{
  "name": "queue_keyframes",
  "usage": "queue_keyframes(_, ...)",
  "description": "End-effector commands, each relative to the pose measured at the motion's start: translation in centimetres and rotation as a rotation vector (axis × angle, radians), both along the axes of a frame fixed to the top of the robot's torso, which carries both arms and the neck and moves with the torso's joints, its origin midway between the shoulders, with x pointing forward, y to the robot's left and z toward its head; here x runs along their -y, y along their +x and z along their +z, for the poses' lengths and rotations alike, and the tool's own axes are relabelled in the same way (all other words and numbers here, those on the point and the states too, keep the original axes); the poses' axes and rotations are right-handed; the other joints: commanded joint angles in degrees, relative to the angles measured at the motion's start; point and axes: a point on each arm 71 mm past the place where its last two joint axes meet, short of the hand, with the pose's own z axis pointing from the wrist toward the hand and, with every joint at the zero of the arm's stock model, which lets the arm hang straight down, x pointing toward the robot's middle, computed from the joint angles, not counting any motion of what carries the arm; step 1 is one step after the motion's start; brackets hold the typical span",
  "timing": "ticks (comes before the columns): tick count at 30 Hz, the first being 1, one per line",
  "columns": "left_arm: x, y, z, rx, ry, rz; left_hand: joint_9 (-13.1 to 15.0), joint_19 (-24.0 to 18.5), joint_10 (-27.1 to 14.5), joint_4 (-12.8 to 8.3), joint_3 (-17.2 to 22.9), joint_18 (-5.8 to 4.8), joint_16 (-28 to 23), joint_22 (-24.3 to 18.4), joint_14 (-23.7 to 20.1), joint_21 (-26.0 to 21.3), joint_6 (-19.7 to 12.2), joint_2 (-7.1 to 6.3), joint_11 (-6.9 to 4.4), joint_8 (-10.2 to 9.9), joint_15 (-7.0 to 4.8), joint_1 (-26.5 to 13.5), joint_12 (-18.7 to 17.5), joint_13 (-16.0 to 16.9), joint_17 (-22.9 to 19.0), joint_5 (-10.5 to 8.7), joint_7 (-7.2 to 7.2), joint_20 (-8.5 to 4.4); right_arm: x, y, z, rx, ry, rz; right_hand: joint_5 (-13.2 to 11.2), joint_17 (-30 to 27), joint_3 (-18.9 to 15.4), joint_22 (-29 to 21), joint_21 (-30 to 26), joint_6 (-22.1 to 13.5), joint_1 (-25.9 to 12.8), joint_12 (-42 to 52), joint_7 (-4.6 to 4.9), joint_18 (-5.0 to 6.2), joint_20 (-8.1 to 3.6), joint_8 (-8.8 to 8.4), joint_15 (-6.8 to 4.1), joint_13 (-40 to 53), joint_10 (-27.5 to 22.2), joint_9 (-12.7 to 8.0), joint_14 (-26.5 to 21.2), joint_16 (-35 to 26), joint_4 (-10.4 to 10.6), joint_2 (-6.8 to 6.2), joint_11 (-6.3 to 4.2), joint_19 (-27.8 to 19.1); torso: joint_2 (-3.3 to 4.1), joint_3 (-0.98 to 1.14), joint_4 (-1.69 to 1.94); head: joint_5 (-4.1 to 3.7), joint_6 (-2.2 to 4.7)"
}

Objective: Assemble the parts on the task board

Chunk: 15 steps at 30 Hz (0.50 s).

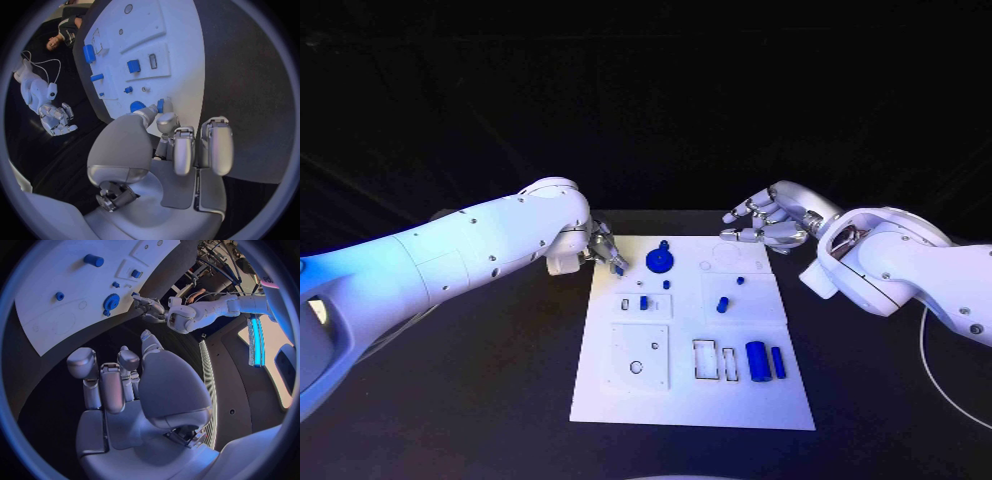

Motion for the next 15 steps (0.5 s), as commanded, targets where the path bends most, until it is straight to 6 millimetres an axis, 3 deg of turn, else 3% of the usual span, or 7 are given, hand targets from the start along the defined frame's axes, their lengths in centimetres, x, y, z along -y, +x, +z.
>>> queue_keyframes(1,0.5,-0.7,0.3,0.02,-0.078,0.017,0.5,2.6,0.8,-7.6,9.2,0.52,0.2,9.0,5.9,0.2,-0.2,-0.59,-0.09,0.5,-0.3,-1.3,0.7,0.3,15.1,0.09,-0.02,-0.39,-0.1,-0.1,-0.1,-0.007,-0.007,0.016,0.3,0.1,-0.2,-0.1,-0.3,-0.3,0.0,-0.1,0.06,1.15,0.12,0.2,-0.33,0.0,-0.1,0.0,2.6,-0.2,0.1,0.62,-0.14,-0.4,-0.04,0.01,0.2,-0.11,-0.15)
queue_keyframes(15,0.3,-4.4,-1.6,0.084,-0.11,-0.034,1.1,3.1,1.8,-8.7,12.8,0.32,0.2,9.8,5.9,0.9,0.1,-2.07,-0.26,1.3,-0.5,-3.1,1.7,1.4,15.1,0.5,-0.33,-0.5,0.1,-0.2,-0.1,-0.008,-0.008,0.015,0.3,0.1,-0.2,0.0,-0.2,-0.3,0.0,0.0,0.06,1.13,0.12,0.22,-0.33,0.1,-0.1,0.0,2.6,-0.2,0.1,0.64,-0.15,-0.3,-0.25,-0.07,0.6,-0.16,-0.43)
